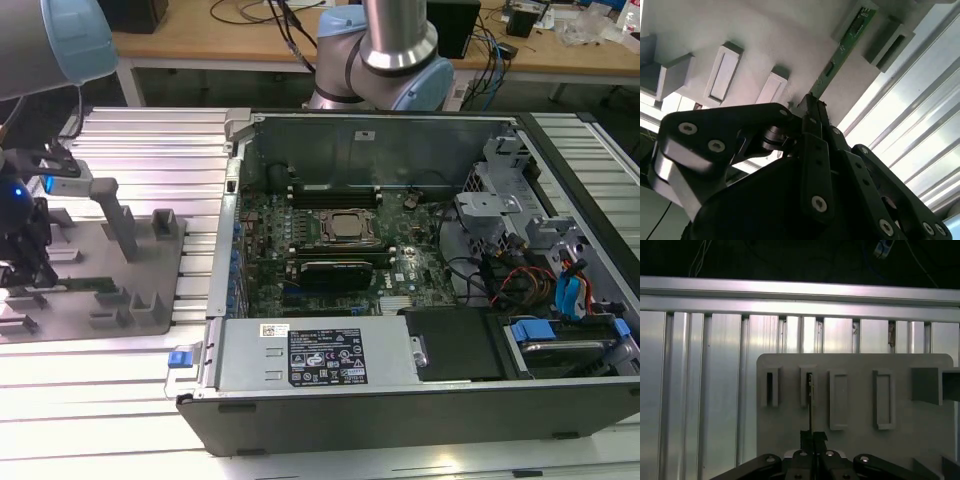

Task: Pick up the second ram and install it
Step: 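Pick up the second ram and move it above second insertion slot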

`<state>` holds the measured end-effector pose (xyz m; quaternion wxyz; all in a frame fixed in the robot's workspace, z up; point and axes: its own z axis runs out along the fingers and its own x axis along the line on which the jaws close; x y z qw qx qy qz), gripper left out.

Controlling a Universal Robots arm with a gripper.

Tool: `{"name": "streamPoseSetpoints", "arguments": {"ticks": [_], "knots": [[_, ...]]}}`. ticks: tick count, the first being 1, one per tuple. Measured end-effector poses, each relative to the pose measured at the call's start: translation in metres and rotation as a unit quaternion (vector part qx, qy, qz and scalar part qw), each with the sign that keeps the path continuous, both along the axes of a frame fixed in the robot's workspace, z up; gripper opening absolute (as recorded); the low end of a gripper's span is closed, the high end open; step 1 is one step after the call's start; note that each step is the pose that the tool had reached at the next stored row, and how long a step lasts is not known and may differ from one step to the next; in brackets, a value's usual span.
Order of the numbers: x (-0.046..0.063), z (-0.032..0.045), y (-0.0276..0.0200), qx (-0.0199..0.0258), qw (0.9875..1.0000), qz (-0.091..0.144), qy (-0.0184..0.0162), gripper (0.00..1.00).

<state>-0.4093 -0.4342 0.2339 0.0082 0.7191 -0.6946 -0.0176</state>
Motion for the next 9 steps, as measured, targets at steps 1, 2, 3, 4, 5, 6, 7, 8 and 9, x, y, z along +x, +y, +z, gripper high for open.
{"name": "streamPoseSetpoints", "arguments": {"ticks": [1, 2, 3, 4, 5, 6, 7, 8, 9], "knots": [[0.000, 0.0039, 0.0002, -0.0001, 1.0000, 0.000, 0.0000, 0.09], [0.000, 0.0072, 0.0004, -0.0002, 1.0000, 0.000, 0.0000, 0.09], [0.000, 0.0129, 0.0007, -0.0003, 1.0000, 0.000, 0.0000, 0.09], [0.000, 0.0179, 0.0010, -0.0003, 1.0000, 0.000, 0.0000, 0.09], [0.000, 0.0221, 0.0013, -0.0003, 1.0000, 0.000, 0.0000, 0.09], [0.000, 0.0290, 0.0018, -0.0003, 1.0000, 0.000, 0.0000, 0.09], [0.000, 0.0337, 0.0019, -0.0003, 1.0000, 0.000, 0.0000, 0.09], [0.000, 0.0374, 0.0021, -0.0003, 1.0000, 0.000, 0.0000, 0.09], [0.000, 0.0405, 0.0023, -0.0003, 1.0000, 0.000, -0.0001, 0.09]]}}
